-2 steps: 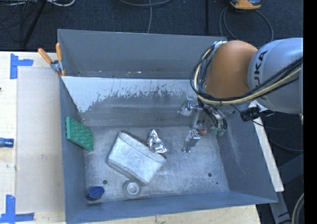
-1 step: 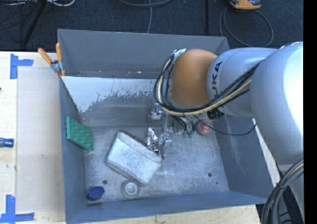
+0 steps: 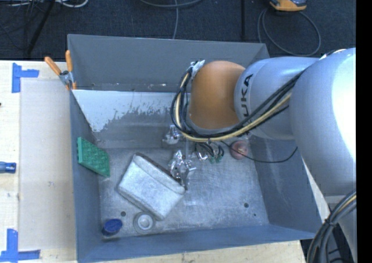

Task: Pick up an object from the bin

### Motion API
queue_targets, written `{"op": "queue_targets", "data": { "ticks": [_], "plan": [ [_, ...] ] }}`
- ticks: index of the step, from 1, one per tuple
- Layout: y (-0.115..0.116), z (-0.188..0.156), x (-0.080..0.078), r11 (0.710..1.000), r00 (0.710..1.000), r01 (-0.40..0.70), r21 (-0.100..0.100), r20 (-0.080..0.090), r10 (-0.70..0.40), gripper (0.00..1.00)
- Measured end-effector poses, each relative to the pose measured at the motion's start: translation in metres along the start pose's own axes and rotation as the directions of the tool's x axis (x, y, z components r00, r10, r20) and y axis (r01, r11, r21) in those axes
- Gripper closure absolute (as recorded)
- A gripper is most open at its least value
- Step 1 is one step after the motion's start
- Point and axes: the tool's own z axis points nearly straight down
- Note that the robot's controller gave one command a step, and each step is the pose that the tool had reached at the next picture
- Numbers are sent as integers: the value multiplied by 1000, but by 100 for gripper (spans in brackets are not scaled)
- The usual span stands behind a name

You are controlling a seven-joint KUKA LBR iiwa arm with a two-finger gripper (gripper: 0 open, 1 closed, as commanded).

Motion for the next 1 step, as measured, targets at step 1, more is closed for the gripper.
{"op": "queue_targets", "data": {
  "ticks": [1],
  "plan": [
    [2, -2, 0, 1000, 1000, 2, -4, -3, -2, 100]
  ]
}}
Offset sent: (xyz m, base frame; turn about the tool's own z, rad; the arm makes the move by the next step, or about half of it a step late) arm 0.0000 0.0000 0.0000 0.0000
